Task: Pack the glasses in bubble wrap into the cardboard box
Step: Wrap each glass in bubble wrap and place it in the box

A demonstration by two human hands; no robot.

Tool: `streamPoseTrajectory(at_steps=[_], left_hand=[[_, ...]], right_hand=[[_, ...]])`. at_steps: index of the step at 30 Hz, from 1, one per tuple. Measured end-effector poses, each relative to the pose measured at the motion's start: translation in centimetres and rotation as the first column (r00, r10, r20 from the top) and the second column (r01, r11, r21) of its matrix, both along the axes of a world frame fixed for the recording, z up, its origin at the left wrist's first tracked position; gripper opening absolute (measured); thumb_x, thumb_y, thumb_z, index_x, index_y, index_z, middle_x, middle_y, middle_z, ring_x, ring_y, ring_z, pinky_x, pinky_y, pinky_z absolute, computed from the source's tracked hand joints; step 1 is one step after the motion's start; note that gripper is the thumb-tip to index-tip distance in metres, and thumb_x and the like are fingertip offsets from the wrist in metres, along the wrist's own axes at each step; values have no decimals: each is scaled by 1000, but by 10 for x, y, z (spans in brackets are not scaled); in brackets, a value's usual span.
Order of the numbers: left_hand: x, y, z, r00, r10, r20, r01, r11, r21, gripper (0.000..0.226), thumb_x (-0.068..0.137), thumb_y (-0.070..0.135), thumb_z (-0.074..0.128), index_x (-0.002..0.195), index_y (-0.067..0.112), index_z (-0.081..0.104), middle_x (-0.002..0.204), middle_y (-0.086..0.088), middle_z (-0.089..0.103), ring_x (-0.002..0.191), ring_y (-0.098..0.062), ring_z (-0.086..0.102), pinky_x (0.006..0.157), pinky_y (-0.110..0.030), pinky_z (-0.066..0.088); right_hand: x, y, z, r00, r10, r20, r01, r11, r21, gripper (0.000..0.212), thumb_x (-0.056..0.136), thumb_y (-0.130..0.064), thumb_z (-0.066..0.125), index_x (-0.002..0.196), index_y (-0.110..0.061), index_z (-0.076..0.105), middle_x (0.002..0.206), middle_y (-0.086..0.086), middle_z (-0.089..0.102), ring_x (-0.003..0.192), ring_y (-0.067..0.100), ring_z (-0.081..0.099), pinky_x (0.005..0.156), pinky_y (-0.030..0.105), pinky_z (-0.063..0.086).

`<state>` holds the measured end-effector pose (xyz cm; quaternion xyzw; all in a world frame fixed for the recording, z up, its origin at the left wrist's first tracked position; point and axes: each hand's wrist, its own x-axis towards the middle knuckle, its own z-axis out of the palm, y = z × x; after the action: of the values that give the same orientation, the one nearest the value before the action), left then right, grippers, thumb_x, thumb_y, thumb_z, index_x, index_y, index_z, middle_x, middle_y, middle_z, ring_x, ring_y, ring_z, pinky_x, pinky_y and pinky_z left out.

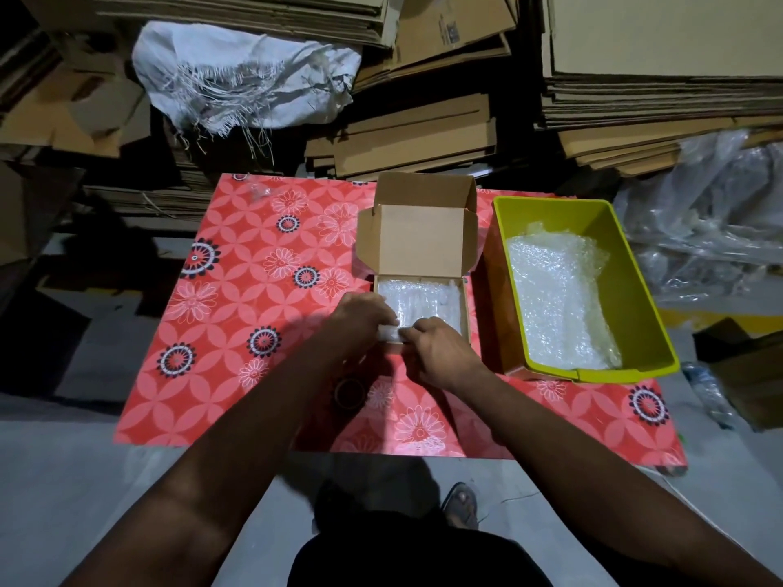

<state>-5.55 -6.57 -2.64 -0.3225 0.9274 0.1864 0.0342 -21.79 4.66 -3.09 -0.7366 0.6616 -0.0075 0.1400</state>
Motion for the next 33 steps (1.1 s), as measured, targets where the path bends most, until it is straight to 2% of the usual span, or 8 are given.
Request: streamPoseTrajectory(at_steps=[2, 4, 7, 11, 14, 21, 29, 33], left_hand=[[2, -7, 2, 997, -75, 17, 76, 995, -69, 40, 78, 20, 61, 115, 23, 75, 121, -4, 72, 127, -26, 58, 101, -44, 44], [6, -13, -4, 979, -198, 39, 201, 967, -157, 55, 66, 2, 76, 118, 21, 74, 116, 1, 74, 122, -27, 62, 89, -45, 53], [15, -18, -14, 938, -281, 204, 335, 888, -315, 67, 58, 14, 84, 122, 26, 69, 123, 9, 69, 115, -20, 64, 73, -37, 56], [18, -24, -19, 900, -339, 275, 416, 856, -306, 76, 81, 33, 72, 151, 32, 41, 159, 15, 35, 145, -18, 36, 105, -41, 41], [12, -22, -13, 921, -303, 245, 359, 905, -230, 72, 88, 30, 64, 153, 35, 35, 161, 18, 27, 151, -21, 22, 115, -48, 25], [10, -23, -18, 968, -187, 165, 232, 920, -316, 69, 85, 3, 61, 141, 42, 52, 150, 22, 44, 146, -31, 34, 112, -58, 29], [8, -28, -33, 991, -130, 21, 130, 947, -295, 64, 80, 7, 60, 130, 46, 61, 139, 26, 55, 141, -29, 43, 107, -51, 34], [3, -18, -37, 990, 1, -138, -31, 976, -215, 51, 78, 22, 52, 120, 43, 70, 133, 25, 61, 141, -27, 44, 103, -52, 36]], right_hand=[[0, 3, 0, 999, -16, 42, 16, 1000, 8, 37, 75, -19, 67, 111, -12, 65, 106, 9, 60, 96, 30, 59, 81, 35, 48], [2, 3, 2, 997, -33, 64, 32, 999, 19, 38, 72, -22, 70, 108, -12, 66, 109, 8, 57, 95, 29, 59, 79, 33, 48], [5, 2, 1, 994, -75, 78, 72, 996, 43, 41, 68, -30, 70, 104, -12, 64, 99, 7, 60, 93, 30, 61, 76, 31, 48], [7, 8, 0, 992, -98, 74, 96, 995, 32, 55, 67, -34, 71, 116, -13, 57, 96, 6, 59, 90, 28, 59, 72, 29, 42], [10, 8, -1, 995, -84, 50, 83, 996, 16, 59, 67, -40, 73, 117, -13, 60, 99, 5, 58, 91, 27, 58, 79, 29, 44], [18, 3, -6, 997, -62, -54, 63, 998, 15, 62, 67, -57, 70, 111, -14, 66, 103, 4, 60, 96, 26, 56, 89, 35, 42], [18, -8, -5, 994, -92, -64, 97, 992, 77, 52, 71, -60, 66, 106, -21, 68, 112, 2, 54, 108, 25, 48, 91, 37, 38], [21, -4, -8, 993, -93, -80, 97, 994, 57, 57, 70, -59, 67, 109, -19, 67, 111, 4, 53, 107, 26, 48, 95, 38, 39]])
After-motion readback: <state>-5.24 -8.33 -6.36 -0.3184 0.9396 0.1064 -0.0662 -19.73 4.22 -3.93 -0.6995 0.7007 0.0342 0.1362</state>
